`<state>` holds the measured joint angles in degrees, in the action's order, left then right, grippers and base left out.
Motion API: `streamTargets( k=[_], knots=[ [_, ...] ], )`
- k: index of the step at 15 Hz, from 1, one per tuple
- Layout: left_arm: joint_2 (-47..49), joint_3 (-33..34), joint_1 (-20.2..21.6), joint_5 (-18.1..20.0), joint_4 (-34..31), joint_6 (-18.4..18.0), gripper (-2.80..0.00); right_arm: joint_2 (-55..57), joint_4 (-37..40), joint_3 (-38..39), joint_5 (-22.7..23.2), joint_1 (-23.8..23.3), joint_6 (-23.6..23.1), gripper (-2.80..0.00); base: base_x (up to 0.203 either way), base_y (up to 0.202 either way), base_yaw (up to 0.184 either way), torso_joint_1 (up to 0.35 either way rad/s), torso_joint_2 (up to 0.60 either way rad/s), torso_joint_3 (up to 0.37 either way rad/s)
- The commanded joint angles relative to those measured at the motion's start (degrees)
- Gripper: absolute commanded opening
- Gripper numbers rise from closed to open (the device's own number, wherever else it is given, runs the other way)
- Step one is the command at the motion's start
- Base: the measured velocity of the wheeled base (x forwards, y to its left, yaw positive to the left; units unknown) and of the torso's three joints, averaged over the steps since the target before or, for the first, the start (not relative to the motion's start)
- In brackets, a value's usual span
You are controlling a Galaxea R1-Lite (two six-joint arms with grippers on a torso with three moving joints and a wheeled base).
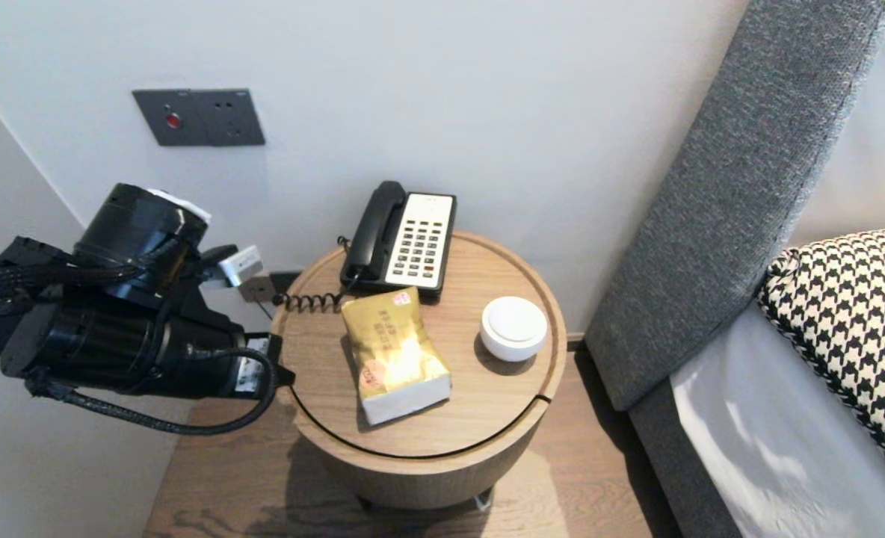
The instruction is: Open the nightstand drawer
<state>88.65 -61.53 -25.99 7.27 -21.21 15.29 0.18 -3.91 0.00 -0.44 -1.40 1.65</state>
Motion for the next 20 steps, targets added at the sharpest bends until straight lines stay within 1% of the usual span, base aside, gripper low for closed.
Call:
streamTargets(
  k=[1, 3, 8, 11, 12, 16, 20],
  knots=[
    [1.23, 2.35, -0.03, 0.25, 3.2, 0.13, -2.8, 0.08, -0.04, 1.49, 0.0, 0.0, 0.02, -2.8, 0.0, 0.0, 0.0, 0.0, 0.0, 0.0],
    [1.27, 4.12, -0.36, 1.43, 5.09, 0.09, -2.8, 0.08, -0.04, 1.49, 0.0, 0.0, 0.02, -2.8, 0.0, 0.0, 0.0, 0.0, 0.0, 0.0],
    [2.97, 7.63, -0.57, 1.44, 8.46, 0.18, -2.8, 0.08, -0.04, 1.49, 0.0, 0.0, 0.02, -2.8, 0.0, 0.0, 0.0, 0.0, 0.0, 0.0],
    [4.26, 9.32, -0.55, 1.44, 12.36, 1.53, -2.8, 0.08, -0.04, 1.49, 0.0, 0.0, 0.02, -2.8, 0.0, 0.0, 0.0, 0.0, 0.0, 0.0],
    [4.25, 9.32, -0.61, 1.44, 12.71, 2.35, -2.8, 0.08, -0.04, 1.49, 0.0, 0.0, 0.02, -2.8, 0.0, 0.0, 0.0, 0.0, 0.0, 0.0],
    [4.3, 9.91, -0.6, 1.52, 12.73, 2.4, -2.8, 0.08, -0.04, 1.49, 0.0, 0.0, 0.02, -2.8, 0.0, 0.0, 0.0, 0.0, 0.0, 0.0],
    [3.48, 12.5, -0.55, 1.7, 12.86, 2.38, -2.8, 0.08, -0.04, 1.49, 0.0, 0.0, 0.02, -2.8, 0.0, 0.0, 0.0, 0.0, 0.0, 0.0]
  ],
)
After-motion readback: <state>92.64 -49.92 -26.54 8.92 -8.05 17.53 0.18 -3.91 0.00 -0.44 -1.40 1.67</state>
